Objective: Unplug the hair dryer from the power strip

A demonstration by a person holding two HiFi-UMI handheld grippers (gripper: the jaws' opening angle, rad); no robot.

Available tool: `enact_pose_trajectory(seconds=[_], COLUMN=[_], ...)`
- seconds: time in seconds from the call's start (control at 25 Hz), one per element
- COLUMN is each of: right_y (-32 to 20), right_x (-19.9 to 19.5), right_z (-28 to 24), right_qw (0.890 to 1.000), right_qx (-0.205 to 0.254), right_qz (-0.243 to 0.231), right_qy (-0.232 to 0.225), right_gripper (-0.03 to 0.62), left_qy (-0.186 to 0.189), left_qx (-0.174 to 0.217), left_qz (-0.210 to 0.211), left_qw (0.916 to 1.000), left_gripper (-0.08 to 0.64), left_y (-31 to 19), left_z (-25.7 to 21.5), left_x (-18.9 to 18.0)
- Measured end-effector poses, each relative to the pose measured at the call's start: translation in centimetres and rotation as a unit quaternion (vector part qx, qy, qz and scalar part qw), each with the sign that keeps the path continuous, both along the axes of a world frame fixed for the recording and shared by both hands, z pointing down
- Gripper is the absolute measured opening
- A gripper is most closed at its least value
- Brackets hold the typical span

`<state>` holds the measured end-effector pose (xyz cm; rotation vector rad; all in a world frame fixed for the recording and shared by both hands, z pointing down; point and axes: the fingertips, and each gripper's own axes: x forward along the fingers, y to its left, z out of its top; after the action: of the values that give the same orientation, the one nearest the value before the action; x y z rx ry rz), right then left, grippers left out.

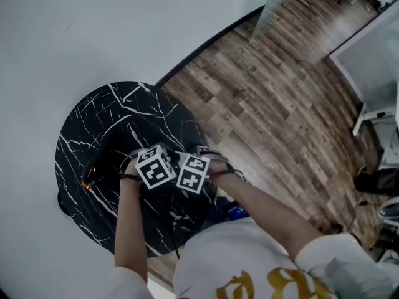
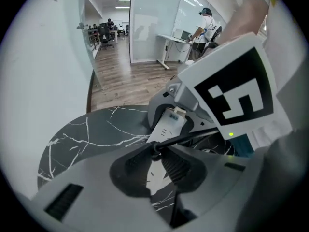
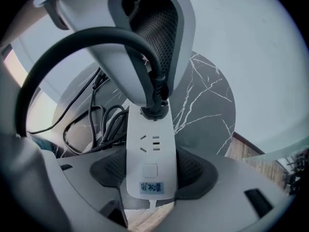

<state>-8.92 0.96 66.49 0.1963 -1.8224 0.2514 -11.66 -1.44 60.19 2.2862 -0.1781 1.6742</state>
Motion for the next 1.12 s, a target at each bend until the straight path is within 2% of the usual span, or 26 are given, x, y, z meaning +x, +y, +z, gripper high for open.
enact_pose_trajectory(seconds=[0.08,0.16,0.32,0.36,0.56,0.64,0.84,0.92,1.0,1.12], right_y=[0.0,0.1,0.1,0.1,0.3,0.3,0.3,0.0,-0.1,0.3], right_x=[0.1,0.1,0.0,0.0,0.3,0.3,0.6,0.0,-0.6,-0.9], right_z=[0.0,0.0,0.0,0.0,-0.2,-0.3,-1.3,-2.1,-2.4,-1.5], right_qw=[1.0,1.0,1.0,1.0,0.999,0.998,0.992,0.99,0.99,0.994], right_qx=[0.001,0.001,0.001,0.001,0.009,0.022,0.092,0.102,0.094,0.058], right_qz=[-0.003,-0.005,-0.004,-0.004,0.001,-0.002,-0.03,-0.035,-0.042,-0.057], right_qy=[0.002,0.001,-0.004,-0.009,-0.052,-0.061,-0.079,-0.092,-0.092,-0.07], right_gripper=[0.272,0.272,0.272,0.272,0.272,0.272,0.272,0.272,0.272,0.272], left_qy=[0.0,0.003,0.018,0.021,0.021,0.014,-0.001,-0.004,-0.009,-0.008], left_qx=[0.025,0.026,-0.04,-0.045,-0.014,-0.013,-0.012,-0.02,-0.035,-0.035], left_qz=[-0.016,-0.018,-0.013,-0.011,0.013,0.015,0.026,0.018,0.007,0.004], left_qw=[0.9996,0.9995,0.999,0.9987,0.9996,0.9997,0.9996,0.9996,0.9993,0.9993], left_gripper=[0.061,0.061,0.064,0.064,0.063,0.063,0.061,0.061,0.061,0.061], left_y=[0.3,0.6,-0.1,-0.4,-1.0,-0.8,-0.6,-0.2,0.6,0.8], left_z=[0.1,0.1,0.6,0.6,0.2,0.4,0.6,0.9,1.3,1.4], left_x=[-0.1,-0.2,-0.5,-0.4,0.7,0.6,0.4,0.1,-0.4,-0.2])
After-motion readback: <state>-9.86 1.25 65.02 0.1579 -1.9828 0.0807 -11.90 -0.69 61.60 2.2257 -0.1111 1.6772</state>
